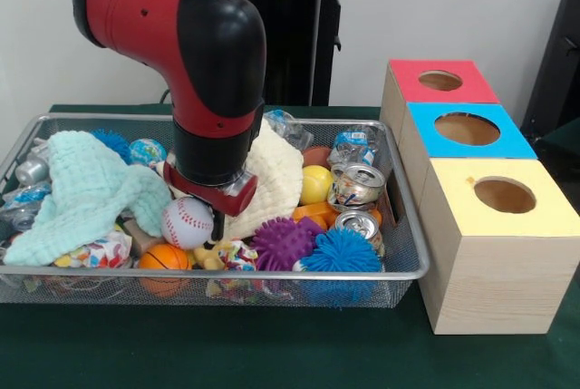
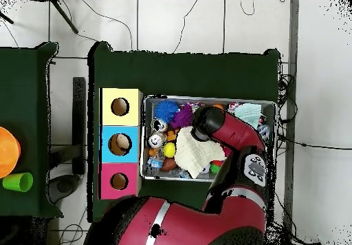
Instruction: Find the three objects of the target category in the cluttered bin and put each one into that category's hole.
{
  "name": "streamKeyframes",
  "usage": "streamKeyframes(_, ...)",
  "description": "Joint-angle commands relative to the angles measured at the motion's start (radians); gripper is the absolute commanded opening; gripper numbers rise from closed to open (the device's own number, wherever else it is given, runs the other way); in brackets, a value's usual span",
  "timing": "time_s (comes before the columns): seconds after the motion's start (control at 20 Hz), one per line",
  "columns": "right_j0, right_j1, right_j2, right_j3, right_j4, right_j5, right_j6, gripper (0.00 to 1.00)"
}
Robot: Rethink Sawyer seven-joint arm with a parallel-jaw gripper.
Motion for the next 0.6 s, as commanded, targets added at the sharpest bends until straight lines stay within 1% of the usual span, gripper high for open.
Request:
streamKeyframes(0.05, -0.006, 0.016, 0.008, -0.058, 0.052, 0.044, 0.27, 0.0)
streamKeyframes(0.35, 0.004, 0.016, -0.003, -0.064, 0.05, 0.059, 0.291, 0.0)
streamKeyframes(0.6, 0.021, 0.011, -0.031, -0.077, 0.045, 0.111, 0.312, 0.0)
